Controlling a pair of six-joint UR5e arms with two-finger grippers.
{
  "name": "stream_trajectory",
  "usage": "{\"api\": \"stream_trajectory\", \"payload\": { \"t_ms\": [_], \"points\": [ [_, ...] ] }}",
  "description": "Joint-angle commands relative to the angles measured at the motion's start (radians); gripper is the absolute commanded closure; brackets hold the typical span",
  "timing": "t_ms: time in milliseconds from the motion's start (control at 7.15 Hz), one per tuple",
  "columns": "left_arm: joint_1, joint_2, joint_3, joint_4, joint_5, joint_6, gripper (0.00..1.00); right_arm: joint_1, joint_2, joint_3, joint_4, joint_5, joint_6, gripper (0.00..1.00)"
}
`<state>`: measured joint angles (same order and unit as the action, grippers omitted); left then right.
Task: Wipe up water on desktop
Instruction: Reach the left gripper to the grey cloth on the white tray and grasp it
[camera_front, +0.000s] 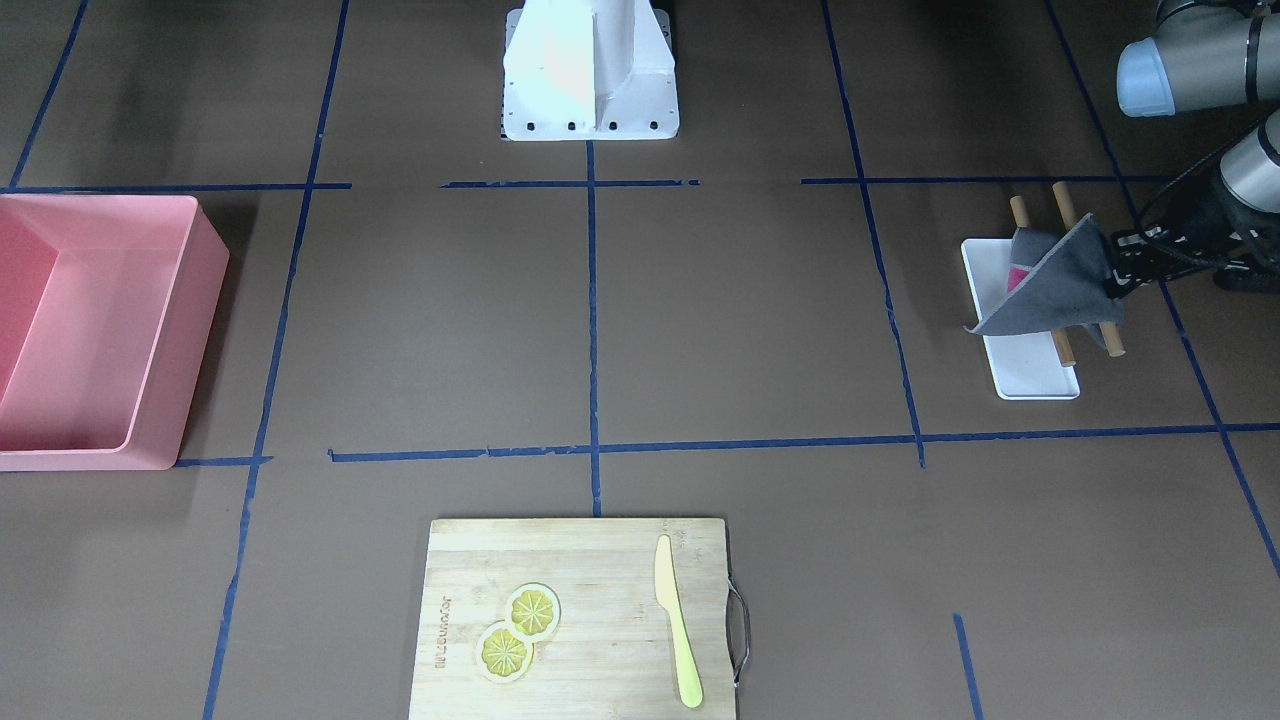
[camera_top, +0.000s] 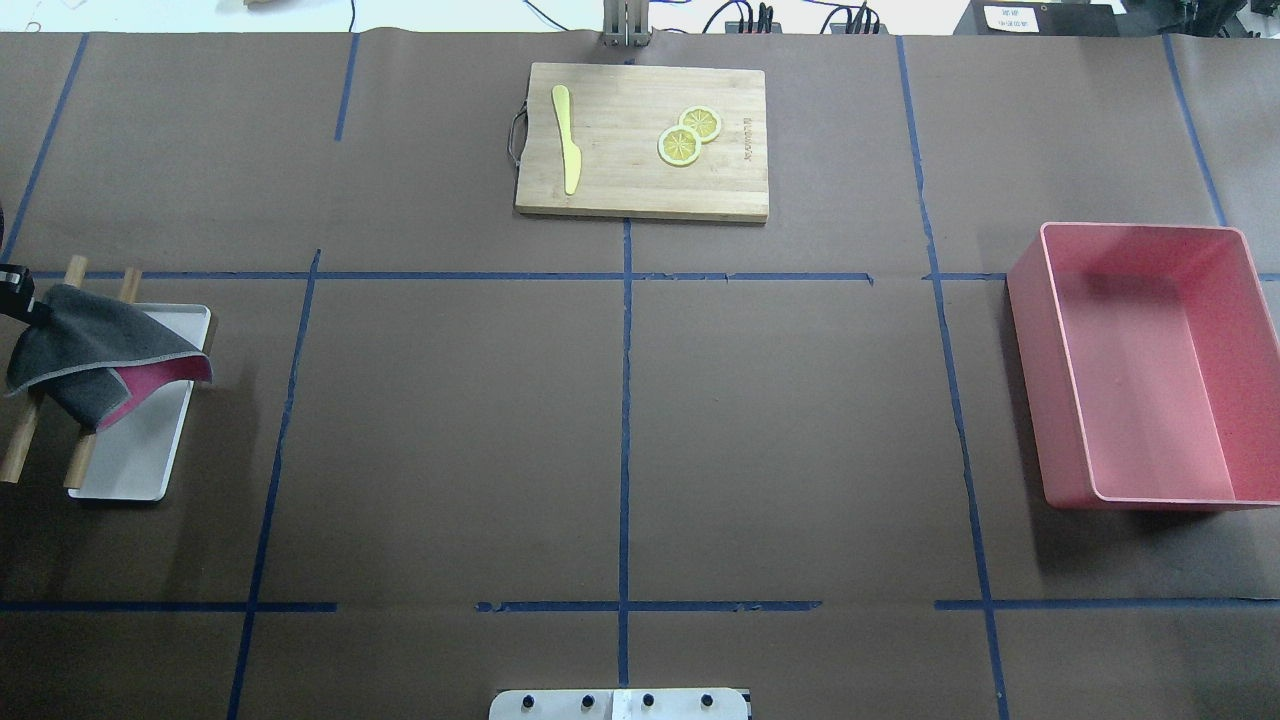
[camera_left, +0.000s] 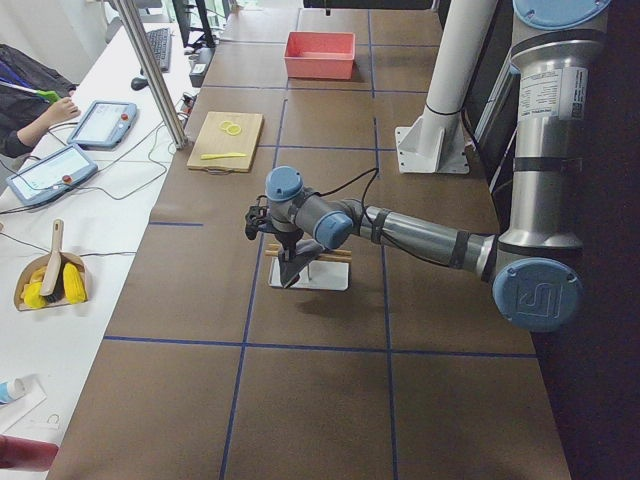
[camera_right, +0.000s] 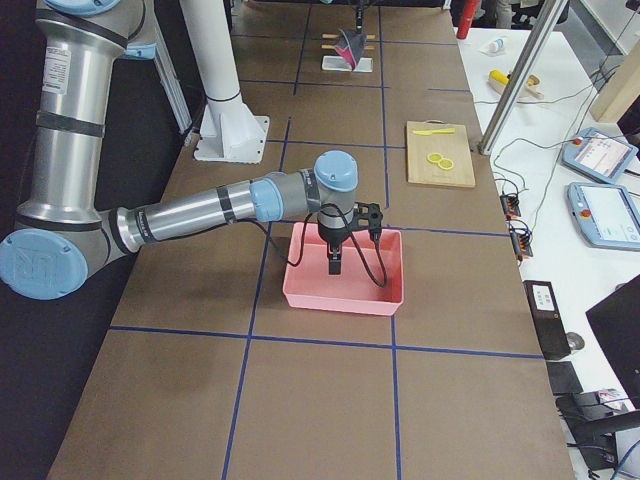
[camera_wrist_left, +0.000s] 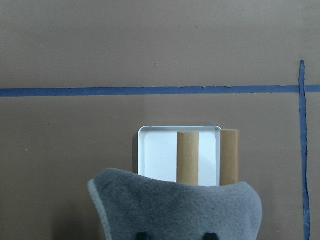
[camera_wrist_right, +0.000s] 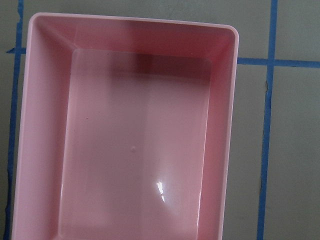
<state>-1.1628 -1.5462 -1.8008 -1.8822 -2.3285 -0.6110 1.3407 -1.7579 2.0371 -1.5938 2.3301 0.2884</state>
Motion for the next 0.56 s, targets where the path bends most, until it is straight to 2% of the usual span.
{"api": "stream_trajectory", "payload": {
  "t_ms": [0, 420],
  "points": [
    [0.0, 0.0, -0.021, 0.001, 0.003, 0.0, 1.0, 0.0, 0.002, 0.0, 0.0, 0.0, 0.0, 0.0],
    [-0.006, 0.003, -0.095, 0.029, -0.006, -0.009, 1.0, 0.0, 0.002, 0.003, 0.002, 0.002, 0.0, 0.0]
  ]
}}
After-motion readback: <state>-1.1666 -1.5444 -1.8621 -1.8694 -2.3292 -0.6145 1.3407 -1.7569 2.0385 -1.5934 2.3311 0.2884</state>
